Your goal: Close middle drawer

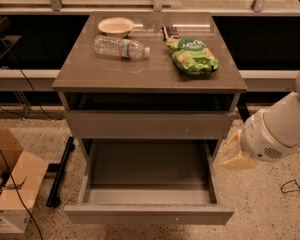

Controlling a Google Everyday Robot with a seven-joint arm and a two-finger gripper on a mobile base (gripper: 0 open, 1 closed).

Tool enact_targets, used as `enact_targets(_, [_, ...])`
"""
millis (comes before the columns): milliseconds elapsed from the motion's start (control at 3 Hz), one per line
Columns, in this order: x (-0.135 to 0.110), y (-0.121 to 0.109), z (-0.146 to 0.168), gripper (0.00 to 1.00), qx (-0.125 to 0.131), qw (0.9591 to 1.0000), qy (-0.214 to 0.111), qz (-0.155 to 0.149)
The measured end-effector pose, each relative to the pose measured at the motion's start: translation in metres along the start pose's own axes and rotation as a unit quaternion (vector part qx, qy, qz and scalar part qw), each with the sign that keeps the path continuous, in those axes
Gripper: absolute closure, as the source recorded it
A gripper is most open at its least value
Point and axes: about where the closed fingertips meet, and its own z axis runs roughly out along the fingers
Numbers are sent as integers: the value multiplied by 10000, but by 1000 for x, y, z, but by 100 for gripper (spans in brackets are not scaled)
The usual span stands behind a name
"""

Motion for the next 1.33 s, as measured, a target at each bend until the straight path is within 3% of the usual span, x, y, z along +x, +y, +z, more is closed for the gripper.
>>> enact_targets(333, [10, -1, 19, 100, -220, 9997, -36, 80])
enact_targets(667, [7, 8, 39, 100, -352, 9993, 120, 52])
enact_targets(1000, [22, 22, 75, 100, -464, 9985, 243, 153])
enact_targets(1333, [62, 37, 129, 100, -598, 9971, -81, 463])
